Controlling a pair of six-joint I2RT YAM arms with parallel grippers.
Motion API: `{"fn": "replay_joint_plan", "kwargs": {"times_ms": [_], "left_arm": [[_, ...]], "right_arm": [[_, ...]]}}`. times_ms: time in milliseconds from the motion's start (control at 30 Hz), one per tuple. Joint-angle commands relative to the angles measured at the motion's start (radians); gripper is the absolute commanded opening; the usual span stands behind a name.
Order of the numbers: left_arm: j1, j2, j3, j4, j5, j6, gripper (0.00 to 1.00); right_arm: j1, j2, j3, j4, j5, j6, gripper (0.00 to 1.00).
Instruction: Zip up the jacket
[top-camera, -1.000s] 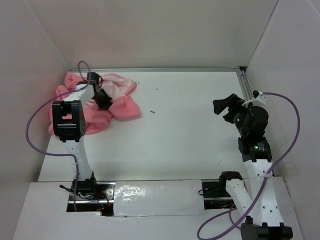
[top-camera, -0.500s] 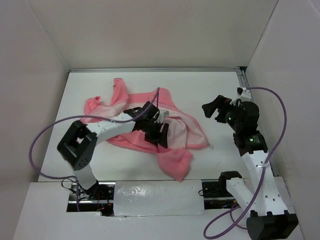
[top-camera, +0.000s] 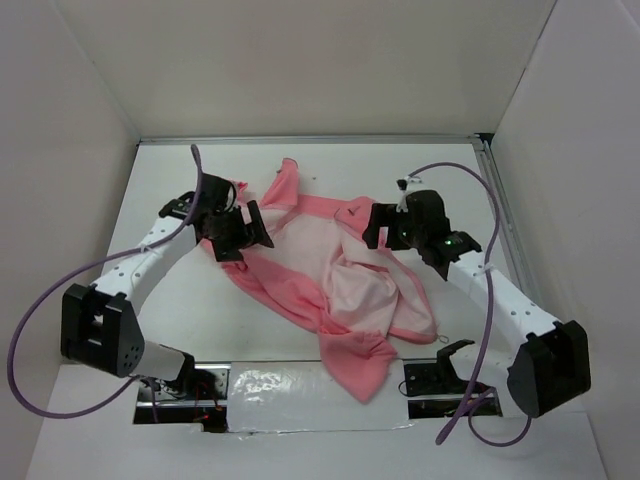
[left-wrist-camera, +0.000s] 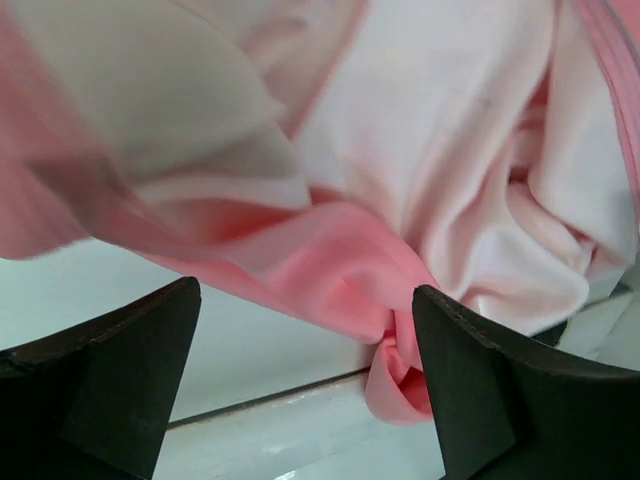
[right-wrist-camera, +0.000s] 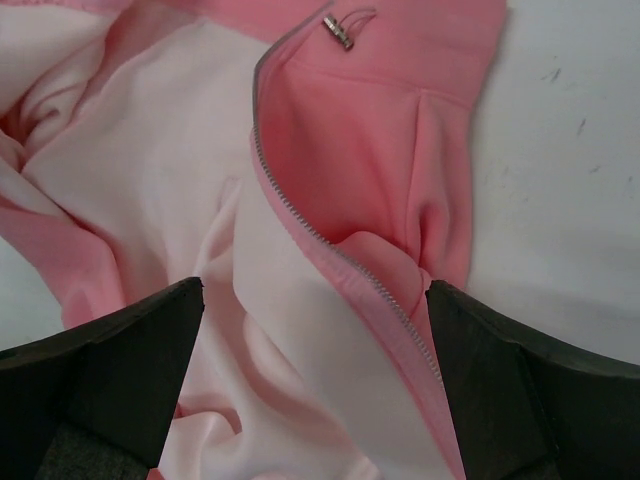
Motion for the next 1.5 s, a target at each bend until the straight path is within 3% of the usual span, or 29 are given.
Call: {"fn": "replay_joint_plan", "kwargs": {"times_ms": [0,200,267,300,333,400,433,500,600,767,833,900,933,1033,1067,1133,1167,1200,1267,1300,1467], "left_arm": [[0.068,0.075,0.044,-0.074,-0.023,-0.056,0.99],[0.108,0.302,0.079,-0.04,-0.058,-0.068,0.99],[0.108,0.389,0.148,-0.039,-0.046,-0.059,0.96],[0.107,0.413,0.171,-0.031,-0.039,-0.048,0.88],[0.107,0.434,0.226,-0.02,-0.029,-0.039,0.49],[0.111,0.489,0.357,-0.038,-0.005,-0.027,0.05],[0.11,0.505,0.402,-0.058,-0.002,-0.012,0.0],[0.107,0.51,0.532,-0.094,-0.02,0.005,0.0],[0.111,0.456,0.664,-0.1,-0.009,0.048,0.0],[0.136,0.243,0.709,-0.045,-0.029,0.103,0.0],[0.153,0.165,0.616,0.021,-0.025,0.119,0.06],[0.174,0.042,0.414,0.044,-0.002,0.087,0.1],[0.174,0.019,0.413,0.044,-0.002,0.07,0.1],[0.176,-0.05,0.181,-0.029,0.011,-0.069,0.03],[0.173,-0.066,0.059,-0.02,0.055,-0.087,0.02],[0.165,-0.111,-0.042,0.021,0.11,-0.097,0.04],[0.156,-0.121,-0.095,0.006,0.124,-0.113,0.1],[0.124,-0.132,-0.114,-0.011,0.12,-0.145,0.41],[0.079,-0.178,-0.149,-0.043,0.118,-0.148,0.7],[0.037,-0.19,-0.153,-0.057,0.109,-0.147,0.99],[-0.064,-0.265,-0.064,-0.155,-0.014,-0.154,0.99]], "right_arm": [[0.067,0.034,0.042,0.029,0.069,-0.016,1.0],[0.115,0.241,0.085,0.03,0.202,0.035,1.0],[0.116,0.31,0.139,-0.002,0.225,0.056,0.91],[0.115,0.333,0.157,-0.011,0.235,0.061,0.83],[0.116,0.365,0.176,-0.016,0.273,0.076,0.55],[0.112,0.381,0.231,-0.025,0.34,0.098,0.0],[0.107,0.376,0.283,-0.031,0.368,0.101,0.0],[0.099,0.341,0.338,-0.04,0.445,0.1,0.0],[0.075,0.291,0.47,-0.081,0.534,0.103,0.0],[0.009,0.249,0.754,-0.276,0.681,0.191,0.0],[0.0,0.224,0.783,-0.321,0.697,0.198,0.0],[-0.046,0.212,0.759,-0.355,0.701,0.216,0.01],[-0.046,0.212,0.759,-0.355,0.701,0.216,0.01],[-0.138,0.264,0.73,-0.387,0.665,0.236,0.1],[-0.164,0.325,0.731,-0.404,0.645,0.241,0.17],[-0.233,0.4,0.768,-0.436,0.583,0.244,0.31],[-0.246,0.472,0.783,-0.465,0.575,0.244,0.54],[-0.253,0.497,0.803,-0.476,0.572,0.235,0.65],[-0.246,0.517,0.797,-0.474,0.586,0.238,0.95],[-0.237,0.507,0.764,-0.459,0.591,0.225,1.0],[-0.234,0.346,0.642,-0.384,0.528,0.204,1.0]]}}
